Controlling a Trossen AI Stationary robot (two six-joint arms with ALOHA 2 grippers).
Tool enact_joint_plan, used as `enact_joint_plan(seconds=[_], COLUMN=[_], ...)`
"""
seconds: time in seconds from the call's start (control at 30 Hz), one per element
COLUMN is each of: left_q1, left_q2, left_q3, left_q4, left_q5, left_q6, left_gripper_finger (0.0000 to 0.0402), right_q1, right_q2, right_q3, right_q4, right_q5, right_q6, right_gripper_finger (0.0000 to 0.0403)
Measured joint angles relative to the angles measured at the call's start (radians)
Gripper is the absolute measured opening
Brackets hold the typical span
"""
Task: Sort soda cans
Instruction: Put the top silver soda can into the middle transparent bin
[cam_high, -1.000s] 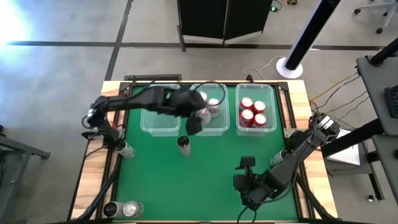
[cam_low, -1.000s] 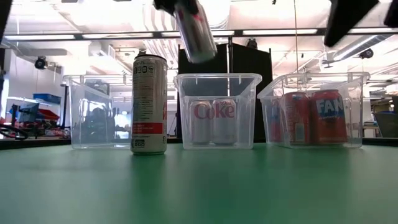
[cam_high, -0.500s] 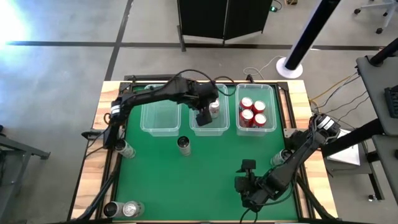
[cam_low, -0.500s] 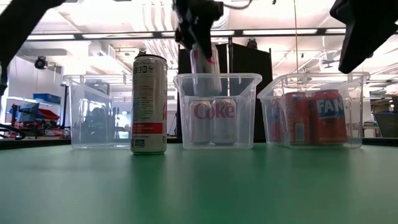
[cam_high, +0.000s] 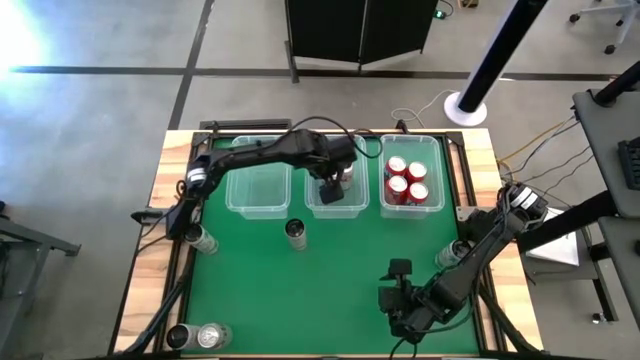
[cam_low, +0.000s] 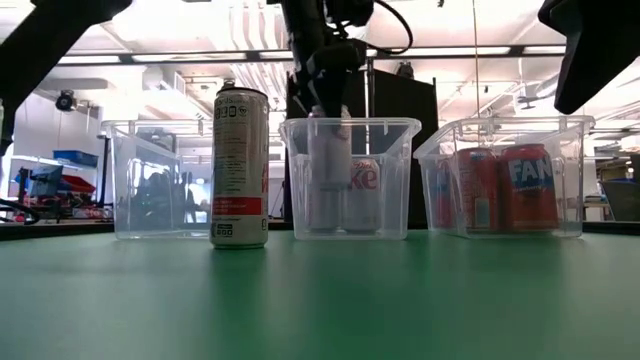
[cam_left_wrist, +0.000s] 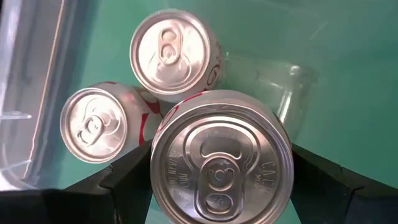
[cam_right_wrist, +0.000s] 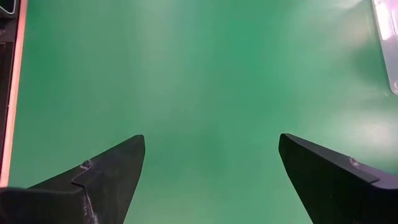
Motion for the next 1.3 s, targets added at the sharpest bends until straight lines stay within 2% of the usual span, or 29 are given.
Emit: enact_joint_plan(seconds=[0.3,0.7,0.9,1.0,1.3], left_q1=[0.017,0.028,0.031,0.033,0.035], left_q2=[0.036,0.036,0.036,0.036,0.036], left_q3=[-0.011,-0.119,-0.124,-0.126,-0.123], left_q4=[0.001,0.06,0.089,0.081,0.071], left_q5=[0.019,0.019,0.02,0.02,0.024], left_q6=[0.023,0.002,-0.001,-0.001,-0.004], left_gripper_finger=[0.0284,0.0284,0.0285,0.0295,0.0359], right_q1=[0.021,0.036,0.036,0.036,0.036], right_q2=[0.0,0.0,0.0,0.0,0.0], right_q3=[-0.002,-0.006,-0.006,-0.006,-0.006], right_q4=[0.004,0.007,0.012,0.012,0.013], right_q5=[0.0,0.0,0.0,0.0,0.0], right_q6=[0.02,0.045,0.047,0.044,0.033], right_gripper_finger=[0.0365,0.0365,0.0365,0.0365,0.0365])
